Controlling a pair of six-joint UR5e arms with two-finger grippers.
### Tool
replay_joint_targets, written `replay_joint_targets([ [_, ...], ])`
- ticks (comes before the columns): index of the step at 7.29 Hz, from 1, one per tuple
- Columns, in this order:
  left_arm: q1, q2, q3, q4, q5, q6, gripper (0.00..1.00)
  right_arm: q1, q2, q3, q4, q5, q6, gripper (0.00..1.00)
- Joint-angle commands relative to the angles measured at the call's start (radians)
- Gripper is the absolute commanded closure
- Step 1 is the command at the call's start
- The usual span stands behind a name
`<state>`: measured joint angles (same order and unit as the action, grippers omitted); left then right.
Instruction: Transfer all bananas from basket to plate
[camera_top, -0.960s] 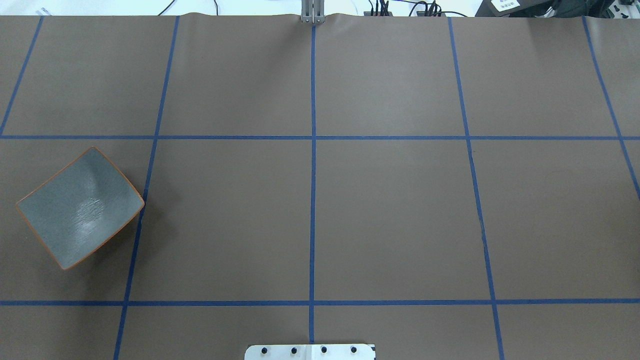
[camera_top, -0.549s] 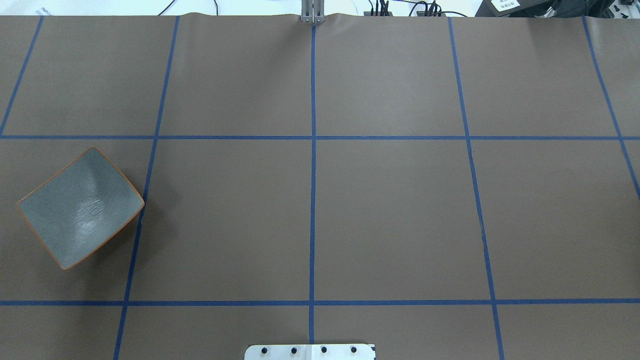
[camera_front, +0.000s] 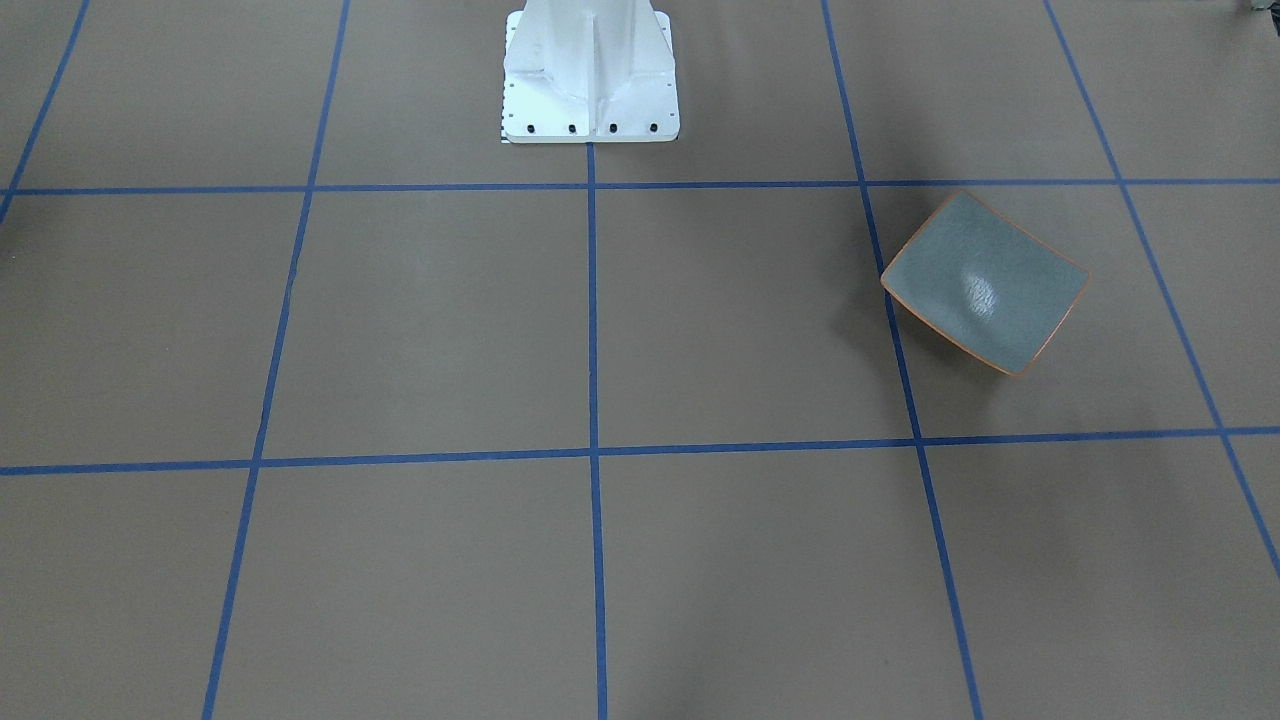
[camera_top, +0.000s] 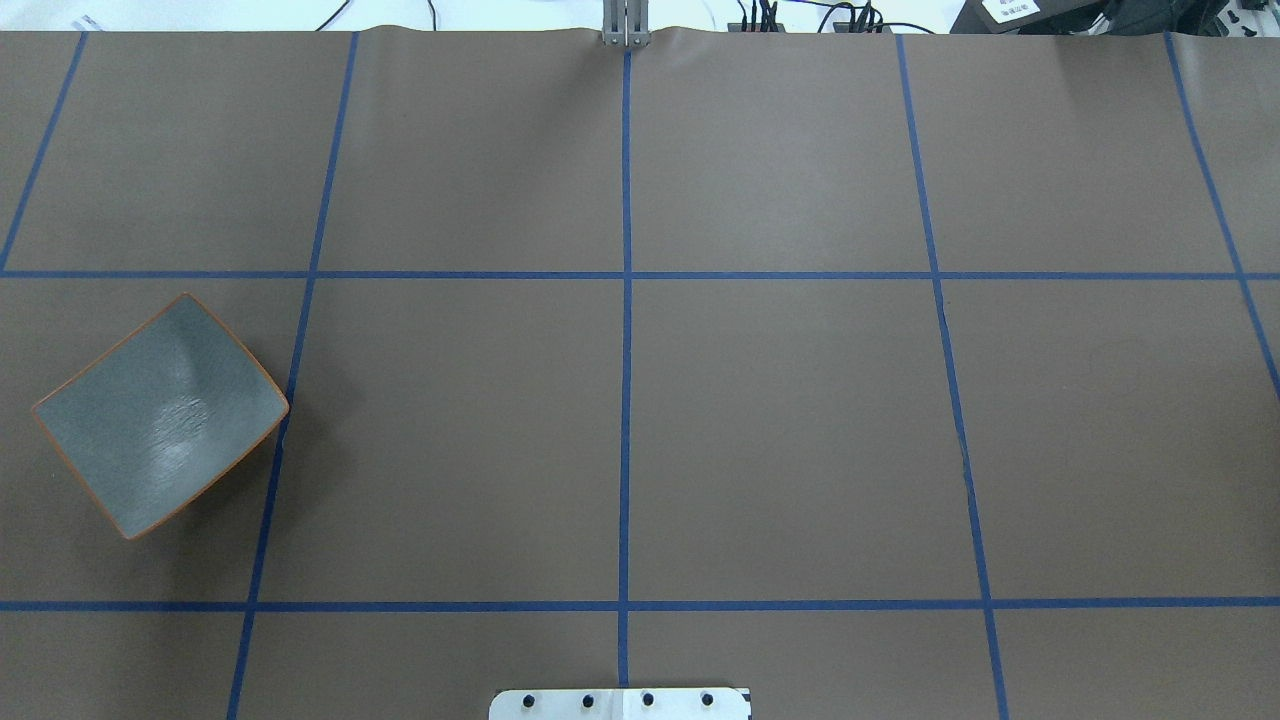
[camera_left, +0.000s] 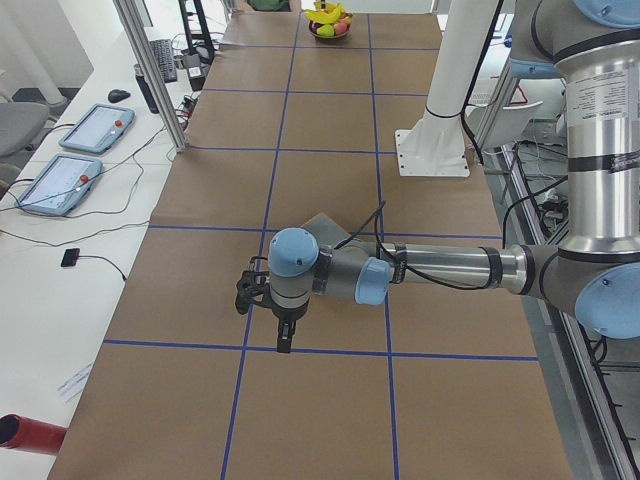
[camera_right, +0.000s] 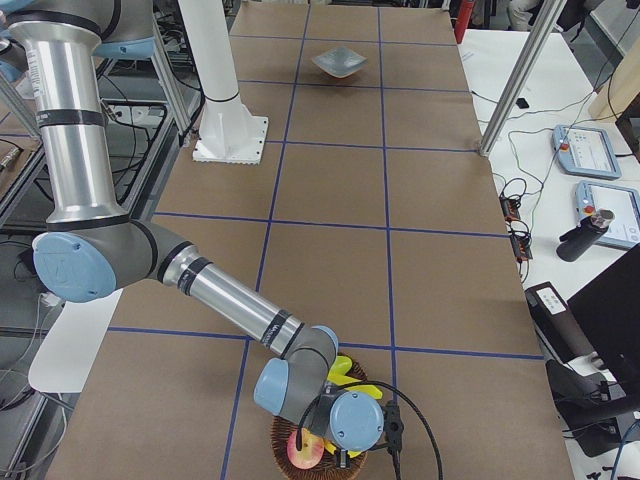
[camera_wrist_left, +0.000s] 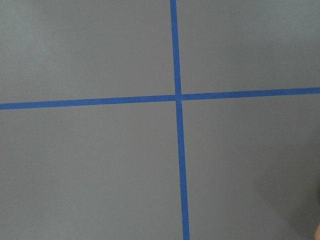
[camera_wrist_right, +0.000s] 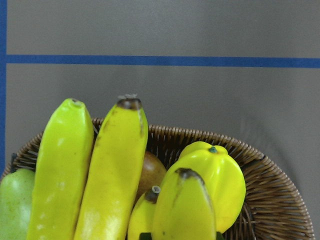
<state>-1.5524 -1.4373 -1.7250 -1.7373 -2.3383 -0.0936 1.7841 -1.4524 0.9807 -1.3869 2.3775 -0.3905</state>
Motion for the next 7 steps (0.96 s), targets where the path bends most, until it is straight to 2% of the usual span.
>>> replay_joint_targets([
  [1, 0.0, 0.0, 0.001, -0.001, -0.001, 0.0, 0.0, 0.0, -0.013, 0.006, 0.002, -0.011, -0.008, 1.0],
  [7, 0.0, 0.0, -0.007, 0.001, -0.002, 0.0, 0.0, 0.05, -0.022, 0.064, -0.026, -0.006, -0.019, 1.0],
])
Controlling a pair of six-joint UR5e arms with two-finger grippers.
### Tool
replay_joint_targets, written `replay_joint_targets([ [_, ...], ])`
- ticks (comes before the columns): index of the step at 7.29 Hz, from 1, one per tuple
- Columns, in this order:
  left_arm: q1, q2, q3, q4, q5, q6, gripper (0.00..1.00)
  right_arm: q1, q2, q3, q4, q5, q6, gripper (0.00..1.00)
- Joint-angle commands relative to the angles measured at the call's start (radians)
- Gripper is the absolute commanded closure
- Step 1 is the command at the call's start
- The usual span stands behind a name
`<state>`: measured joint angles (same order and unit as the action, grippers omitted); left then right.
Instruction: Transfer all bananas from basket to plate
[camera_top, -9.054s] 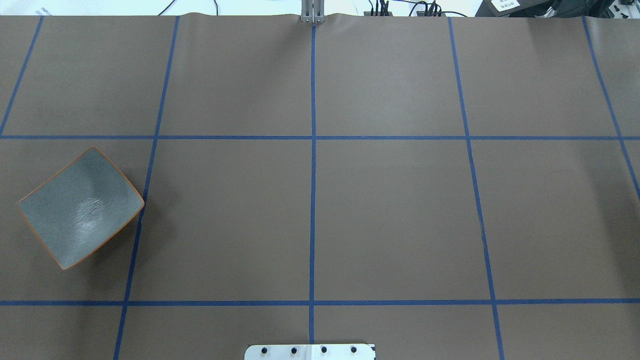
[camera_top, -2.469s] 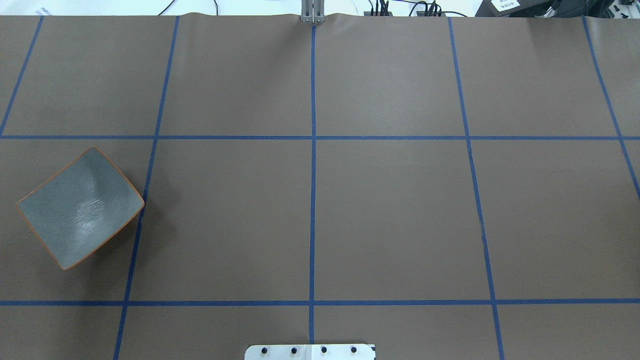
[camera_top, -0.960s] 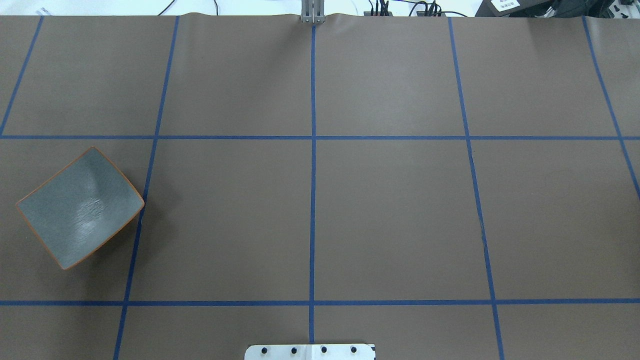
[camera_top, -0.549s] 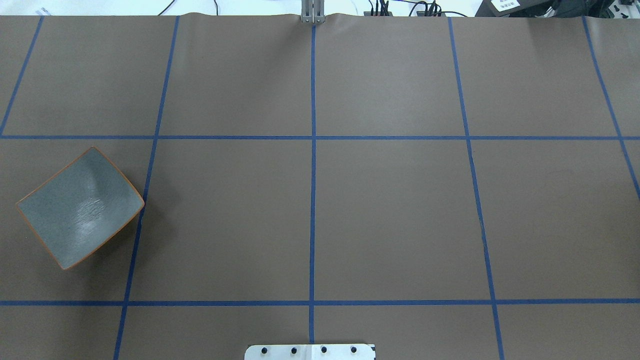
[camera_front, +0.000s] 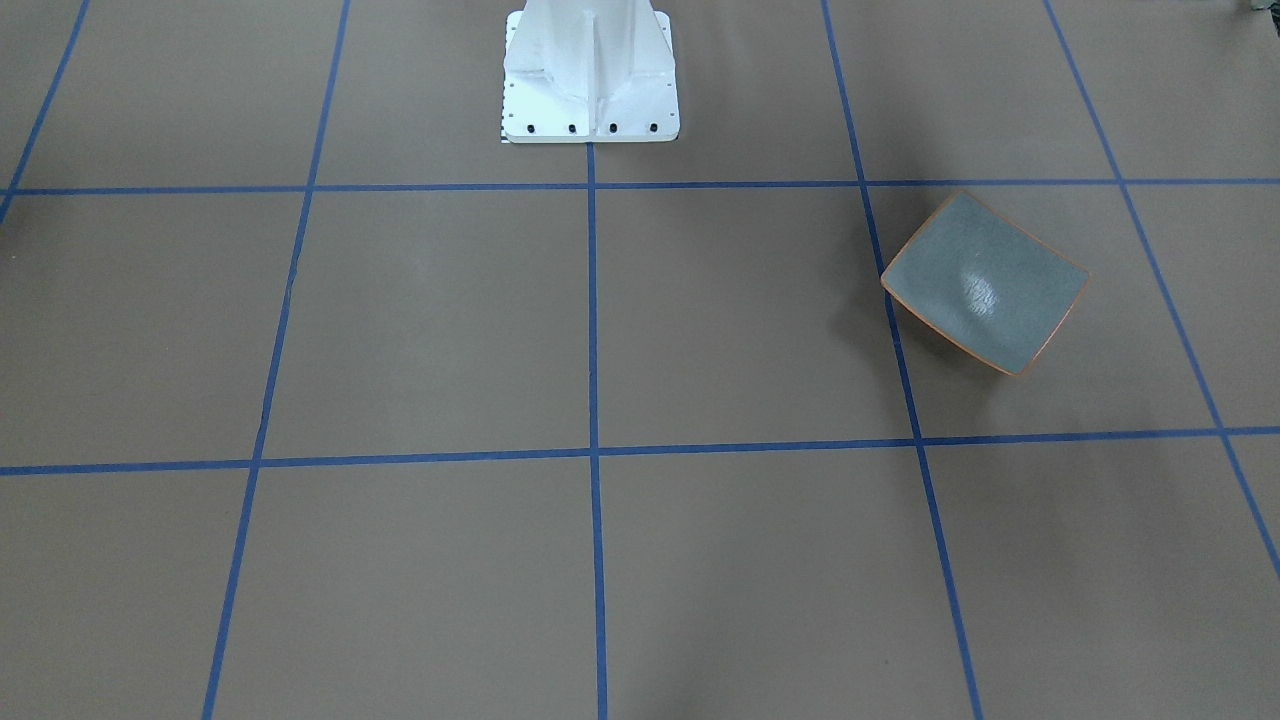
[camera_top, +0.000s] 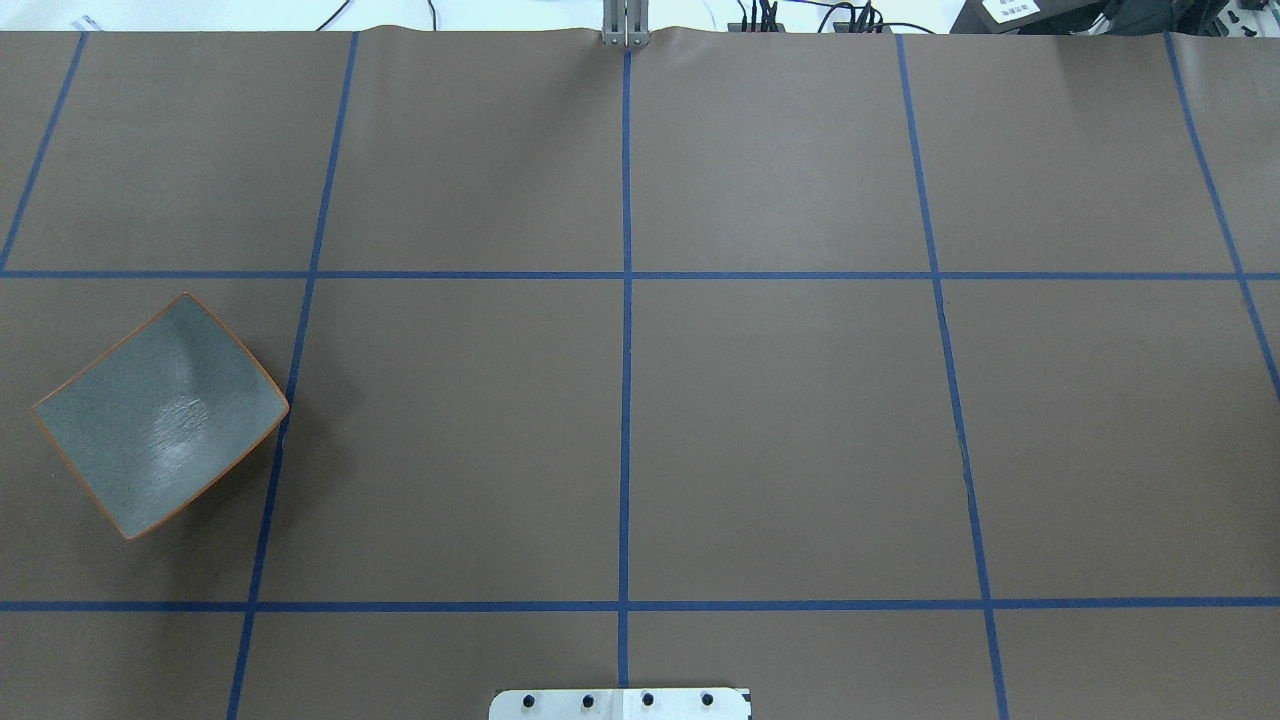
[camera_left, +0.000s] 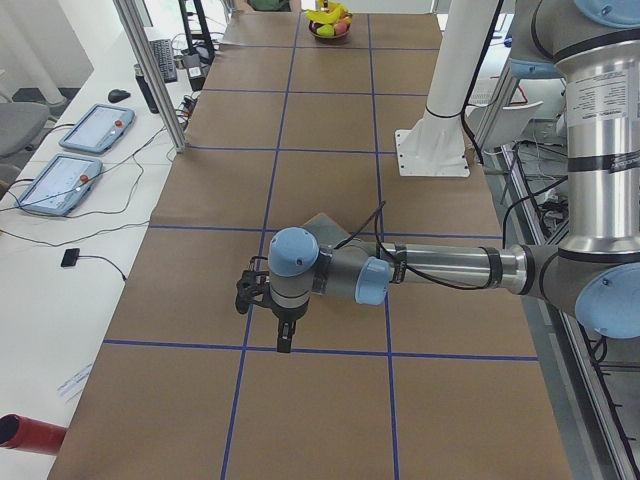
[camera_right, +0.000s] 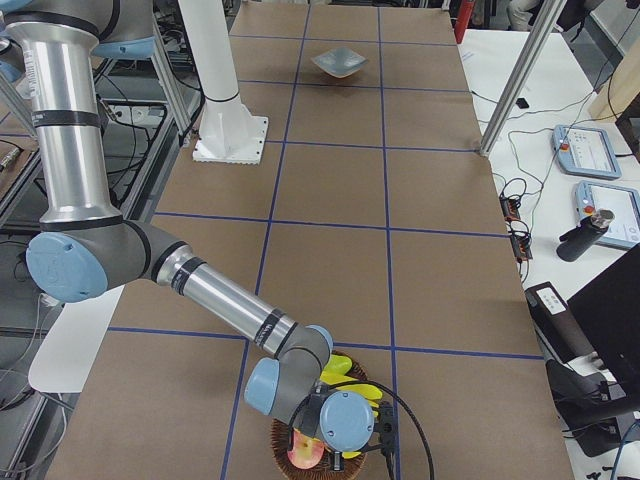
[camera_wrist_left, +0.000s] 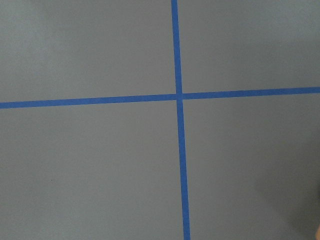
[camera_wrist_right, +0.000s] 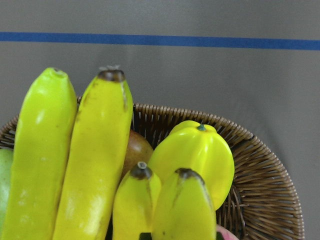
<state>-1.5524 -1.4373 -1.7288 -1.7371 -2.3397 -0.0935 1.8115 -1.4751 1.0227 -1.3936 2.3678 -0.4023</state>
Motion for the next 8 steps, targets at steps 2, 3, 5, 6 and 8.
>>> replay_joint_targets([
  [2, 0.0, 0.002, 0.005, -0.001, -0.044, 0.0, 0.0, 0.093, 0.005, 0.08, -0.134, -0.068, -0.114, 1.0],
  [3, 0.0, 0.002, 0.006, 0.001, -0.044, 0.001, 0.0, 0.103, 0.016, 0.12, -0.199, -0.103, -0.148, 1.0],
  [5, 0.0, 0.005, 0.006, 0.002, -0.046, 0.001, 0.0, 0.111, 0.051, 0.233, -0.312, -0.124, -0.151, 1.0],
  [6, 0.0, 0.005, 0.006, 0.002, -0.046, 0.001, 0.0, 0.108, 0.135, 0.237, -0.388, -0.108, -0.142, 1.0],
  [8, 0.0, 0.003, 0.031, 0.002, -0.049, 0.005, 0.0, 0.045, 0.232, 0.265, -0.421, 0.049, -0.007, 1.0],
])
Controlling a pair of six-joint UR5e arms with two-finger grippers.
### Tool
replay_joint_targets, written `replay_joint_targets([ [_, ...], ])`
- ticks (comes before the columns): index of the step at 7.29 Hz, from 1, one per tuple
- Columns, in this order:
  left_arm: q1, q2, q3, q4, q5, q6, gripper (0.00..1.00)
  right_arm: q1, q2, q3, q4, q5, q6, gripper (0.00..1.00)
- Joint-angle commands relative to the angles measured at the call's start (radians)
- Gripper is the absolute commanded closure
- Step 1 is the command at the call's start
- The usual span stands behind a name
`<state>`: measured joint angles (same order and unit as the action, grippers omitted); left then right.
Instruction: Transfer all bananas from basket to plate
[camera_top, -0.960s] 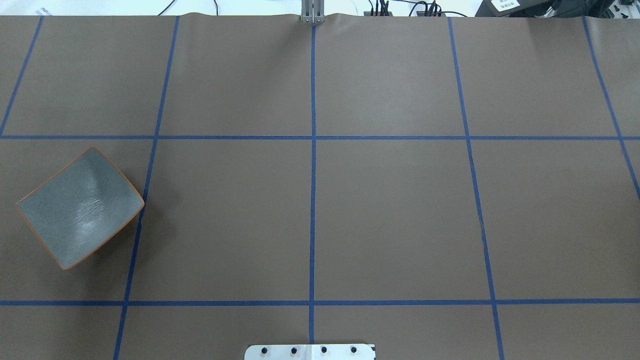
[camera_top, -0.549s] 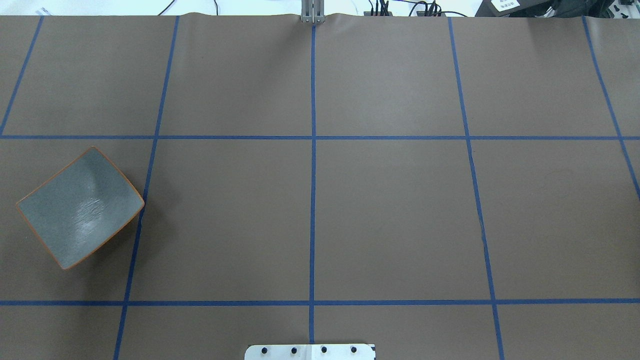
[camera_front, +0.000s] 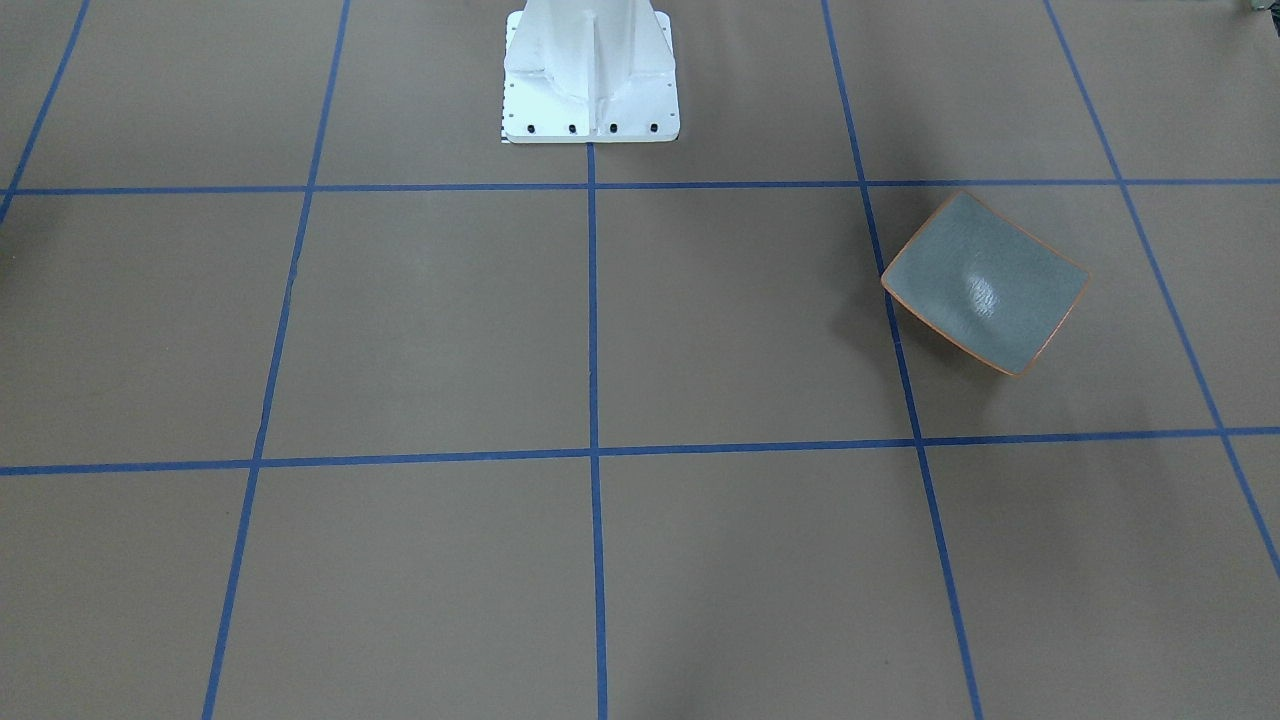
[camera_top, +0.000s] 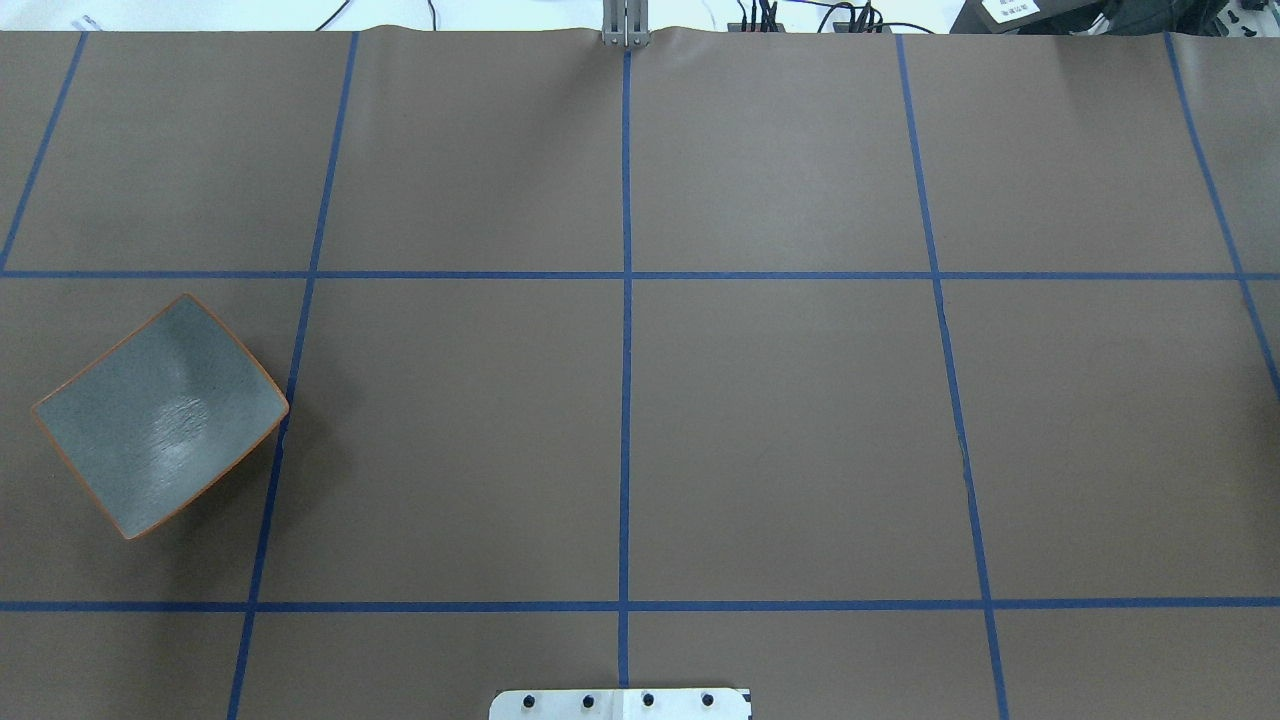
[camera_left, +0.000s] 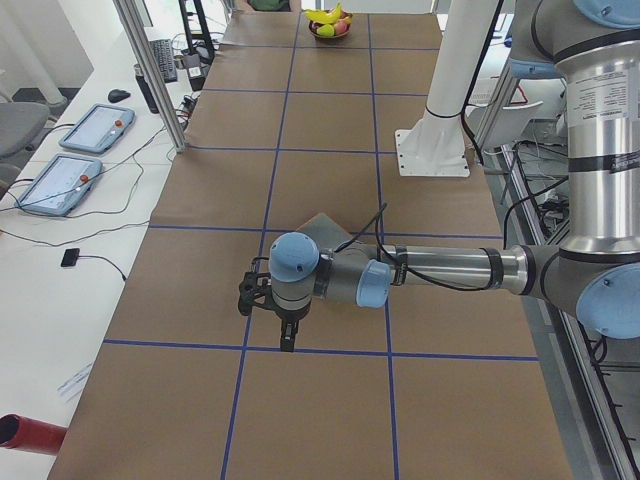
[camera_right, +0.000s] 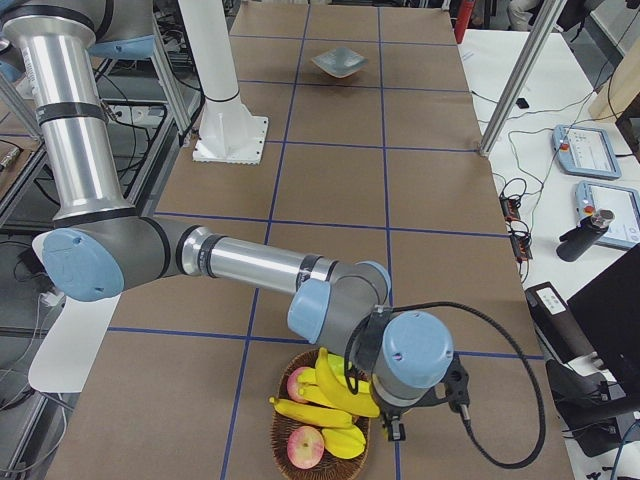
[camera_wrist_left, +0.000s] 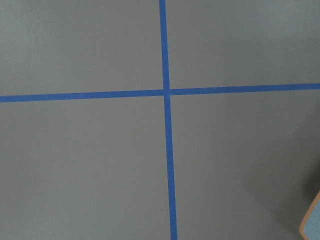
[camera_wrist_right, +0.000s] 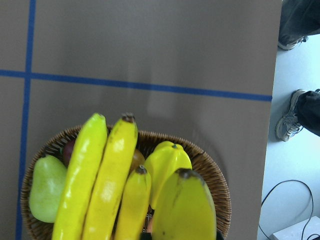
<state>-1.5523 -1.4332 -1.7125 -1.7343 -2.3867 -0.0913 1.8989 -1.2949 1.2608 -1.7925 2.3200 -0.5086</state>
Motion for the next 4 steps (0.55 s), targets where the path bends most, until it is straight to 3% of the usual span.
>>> replay_joint_targets([
  [1, 0.0, -0.004, 0.016, -0.001, -0.02, -0.001, 0.0, -0.137, 0.069, 0.099, -0.018, 0.11, 0.303, 1.0],
  [4, 0.012, -0.106, 0.036, 0.001, -0.029, -0.01, 0.0, -0.474, 0.127, 0.346, -0.015, 0.151, 0.777, 1.0],
])
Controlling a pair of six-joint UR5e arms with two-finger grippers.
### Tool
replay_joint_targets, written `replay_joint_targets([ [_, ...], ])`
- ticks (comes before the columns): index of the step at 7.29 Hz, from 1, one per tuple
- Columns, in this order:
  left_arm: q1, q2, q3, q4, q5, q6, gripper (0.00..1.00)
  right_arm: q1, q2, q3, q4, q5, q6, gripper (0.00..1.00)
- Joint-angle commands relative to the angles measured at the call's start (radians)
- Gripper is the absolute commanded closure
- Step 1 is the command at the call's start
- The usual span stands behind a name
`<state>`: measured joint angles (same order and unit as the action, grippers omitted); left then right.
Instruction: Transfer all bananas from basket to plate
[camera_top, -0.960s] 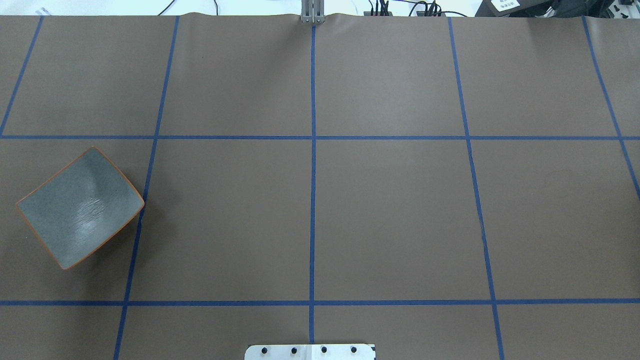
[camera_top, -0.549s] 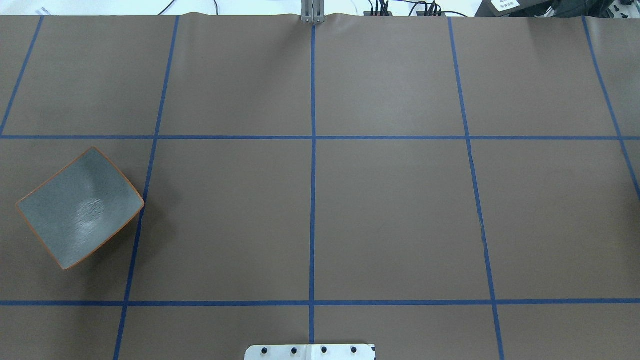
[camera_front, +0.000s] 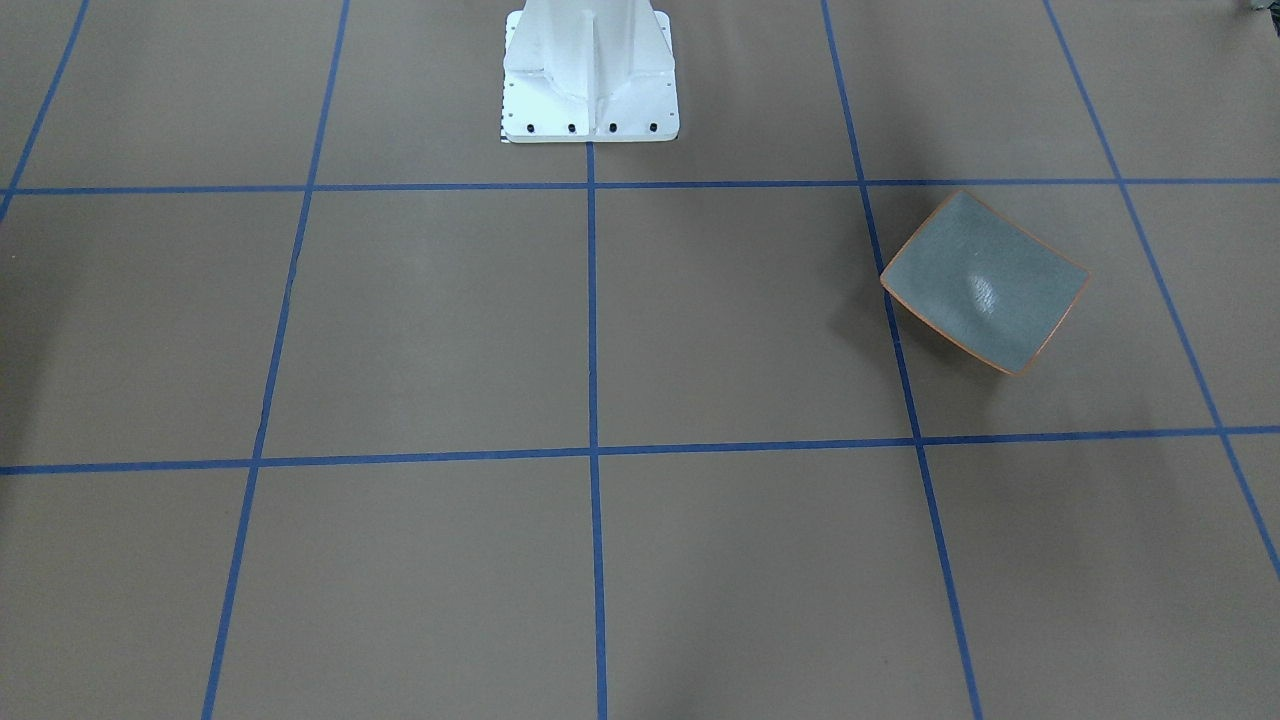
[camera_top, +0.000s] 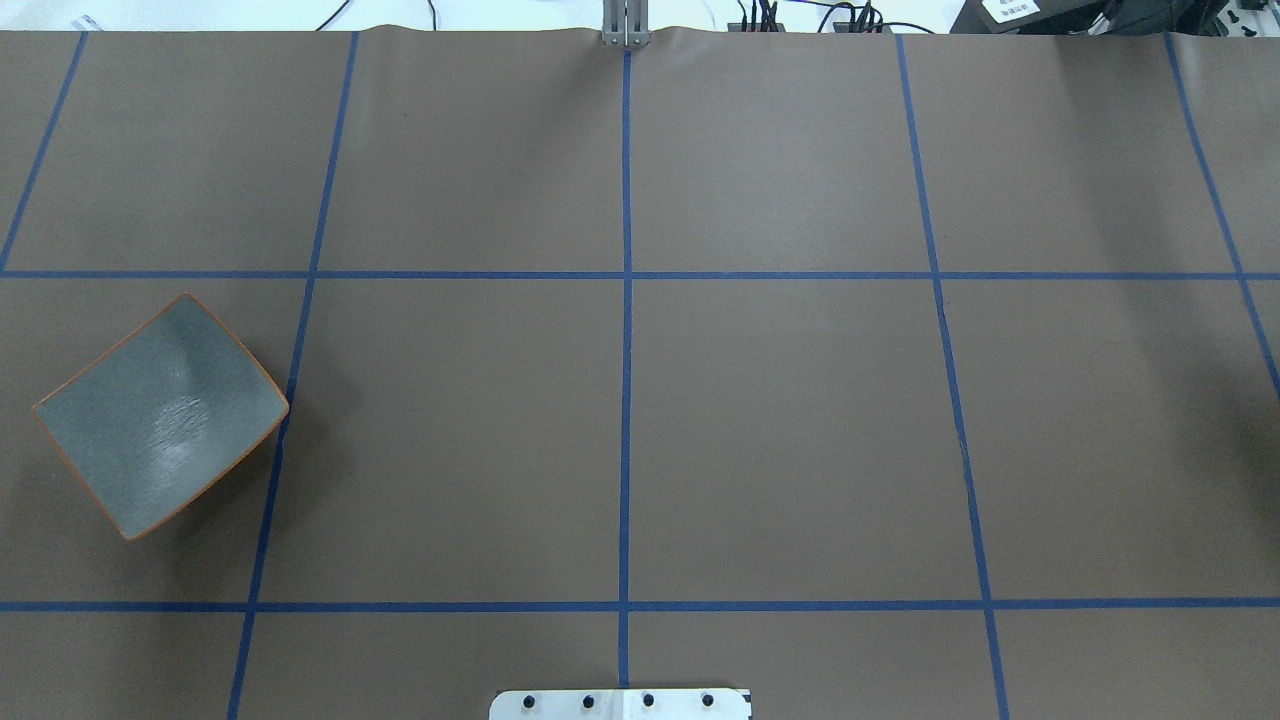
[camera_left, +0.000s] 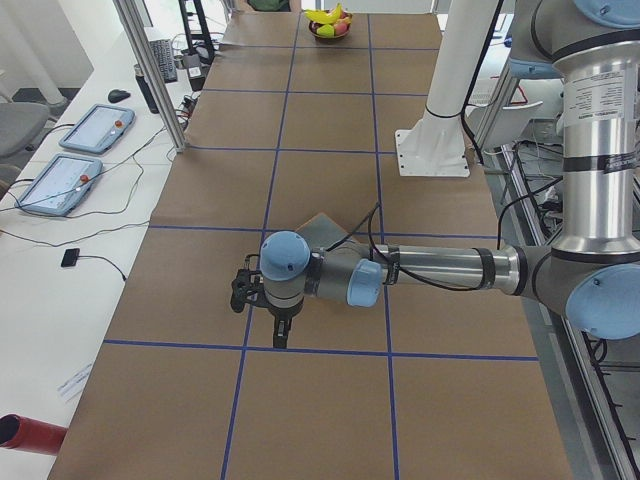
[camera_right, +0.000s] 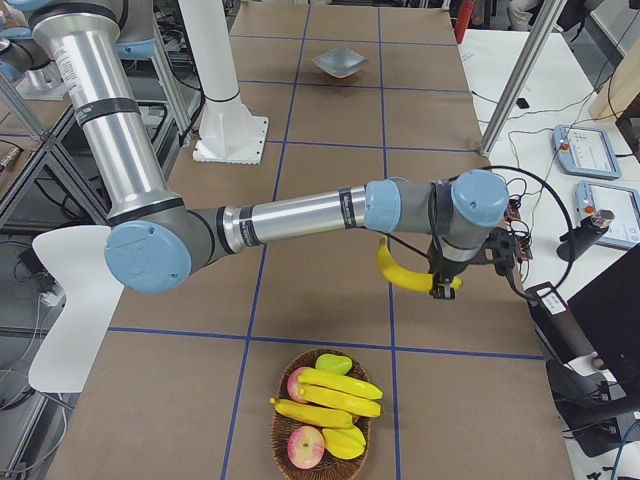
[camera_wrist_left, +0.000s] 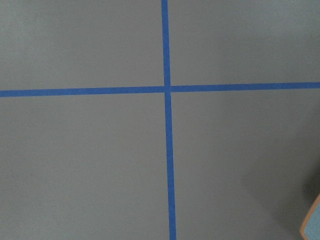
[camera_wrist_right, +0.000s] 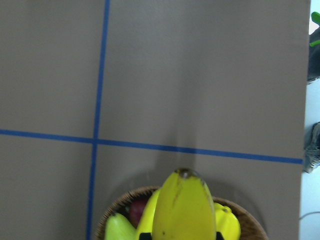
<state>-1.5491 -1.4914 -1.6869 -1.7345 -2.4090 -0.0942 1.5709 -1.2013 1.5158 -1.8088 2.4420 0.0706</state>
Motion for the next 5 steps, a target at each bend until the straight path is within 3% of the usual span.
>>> replay_joint_targets([
  [1, 0.018, -0.105, 0.012, -0.017, -0.047, -0.086, 0.0, -0.245, 0.076, 0.139, 0.011, 0.04, 0.333, 1.0],
  [3, 0.12, -0.228, 0.009, -0.08, -0.137, -0.343, 0.0, -0.414, 0.114, 0.187, 0.153, 0.04, 0.621, 1.0],
  [5, 0.284, -0.375, 0.003, -0.138, -0.156, -0.604, 0.0, -0.553, 0.15, 0.208, 0.23, 0.019, 0.747, 1.0],
])
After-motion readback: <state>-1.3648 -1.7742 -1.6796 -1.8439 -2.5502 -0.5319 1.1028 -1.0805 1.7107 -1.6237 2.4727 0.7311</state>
